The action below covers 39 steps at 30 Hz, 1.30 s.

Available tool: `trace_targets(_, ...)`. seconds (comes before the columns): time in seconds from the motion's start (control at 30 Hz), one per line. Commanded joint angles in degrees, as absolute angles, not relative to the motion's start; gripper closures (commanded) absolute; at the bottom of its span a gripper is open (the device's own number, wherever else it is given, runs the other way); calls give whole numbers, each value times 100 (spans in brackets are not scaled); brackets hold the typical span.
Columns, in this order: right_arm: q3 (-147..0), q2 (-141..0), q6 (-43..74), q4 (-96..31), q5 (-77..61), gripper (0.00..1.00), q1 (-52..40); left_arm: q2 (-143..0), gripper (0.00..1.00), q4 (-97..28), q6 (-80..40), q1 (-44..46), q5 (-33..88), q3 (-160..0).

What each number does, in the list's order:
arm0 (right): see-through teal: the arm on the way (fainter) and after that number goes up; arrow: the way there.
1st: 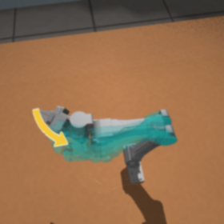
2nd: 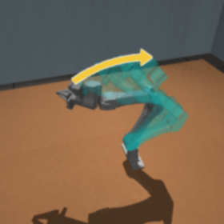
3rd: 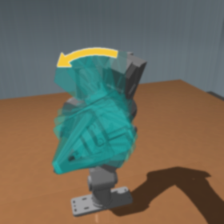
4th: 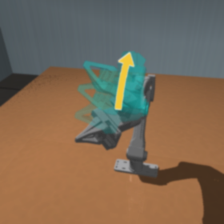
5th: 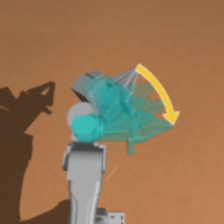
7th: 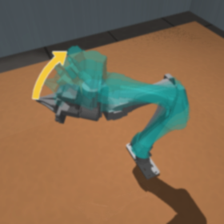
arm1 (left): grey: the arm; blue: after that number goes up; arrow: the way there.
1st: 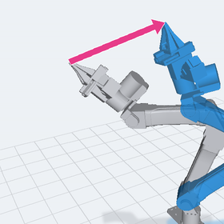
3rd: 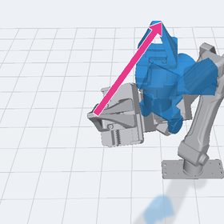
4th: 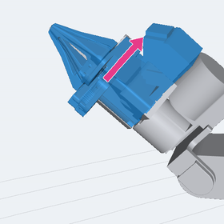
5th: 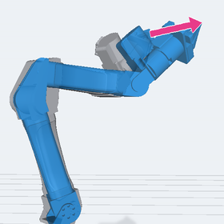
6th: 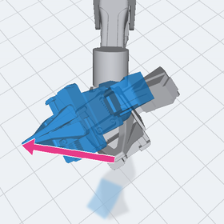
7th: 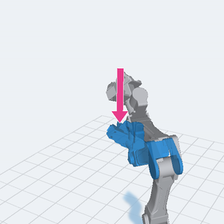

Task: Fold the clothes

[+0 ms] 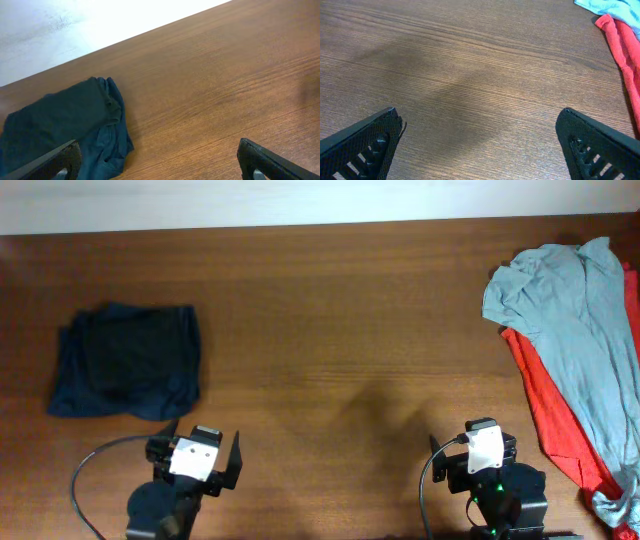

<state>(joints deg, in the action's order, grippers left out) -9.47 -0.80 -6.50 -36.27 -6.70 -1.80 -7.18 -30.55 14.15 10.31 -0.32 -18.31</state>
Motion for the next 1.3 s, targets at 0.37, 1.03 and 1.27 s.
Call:
trace_targets(0.37,-910,-19,-683,-3594,-701,1,-148,-30,1,-3011,1485,996,69,-1035)
trace_targets(1.03,-910,-19,-683,-3597,-701,1,-148,-56,1,-3000,1487,996,67,-827)
trace_targets(1.27,-910,-19,-683,-3594,-701,1,-148,-56,1,-3000,1487,996,69,-827)
